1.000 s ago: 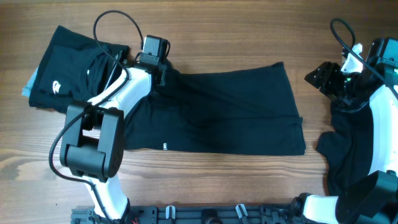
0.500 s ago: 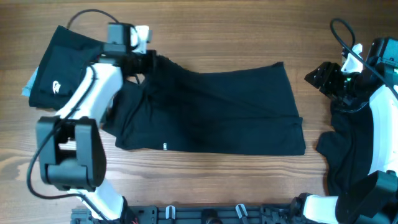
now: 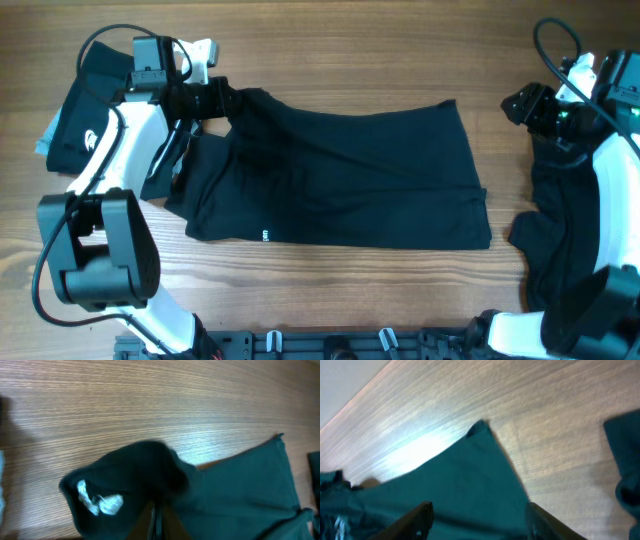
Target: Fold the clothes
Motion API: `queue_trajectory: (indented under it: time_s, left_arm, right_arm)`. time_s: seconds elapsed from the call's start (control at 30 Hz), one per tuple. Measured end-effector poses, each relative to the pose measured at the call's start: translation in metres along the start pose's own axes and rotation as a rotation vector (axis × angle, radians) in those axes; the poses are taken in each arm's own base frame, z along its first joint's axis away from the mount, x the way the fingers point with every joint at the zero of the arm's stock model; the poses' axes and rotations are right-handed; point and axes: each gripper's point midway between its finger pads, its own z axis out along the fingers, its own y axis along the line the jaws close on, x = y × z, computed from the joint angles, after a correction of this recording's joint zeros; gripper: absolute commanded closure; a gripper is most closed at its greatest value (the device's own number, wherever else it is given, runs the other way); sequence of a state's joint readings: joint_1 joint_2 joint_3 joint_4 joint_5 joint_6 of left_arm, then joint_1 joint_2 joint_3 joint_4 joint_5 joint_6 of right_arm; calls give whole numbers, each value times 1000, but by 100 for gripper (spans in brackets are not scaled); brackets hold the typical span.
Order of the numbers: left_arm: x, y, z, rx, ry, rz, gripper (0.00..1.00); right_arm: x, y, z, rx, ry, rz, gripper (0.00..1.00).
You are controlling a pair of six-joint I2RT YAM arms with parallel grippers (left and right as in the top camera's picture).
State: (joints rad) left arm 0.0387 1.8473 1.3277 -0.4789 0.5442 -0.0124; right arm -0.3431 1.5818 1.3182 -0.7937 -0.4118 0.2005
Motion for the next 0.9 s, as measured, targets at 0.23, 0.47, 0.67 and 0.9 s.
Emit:
queue_trajectory:
  time_s: [0.23, 0.47, 0.67, 0.9]
  left_arm:
    - [10, 12, -5, -83, 39, -23, 60]
    - [51, 20, -11, -142, 193, -106, 55]
    - [71, 20, -16, -157, 274, -147, 56]
    - [73, 20, -17, -158, 280, -150, 57]
  right_arm:
    - [6, -14, 85, 11, 94, -38, 34]
    - [22, -10, 148, 3, 142, -121, 35]
    - [28, -1, 185, -12, 137, -182, 39]
    - [24, 15, 200, -15, 97, -226, 78]
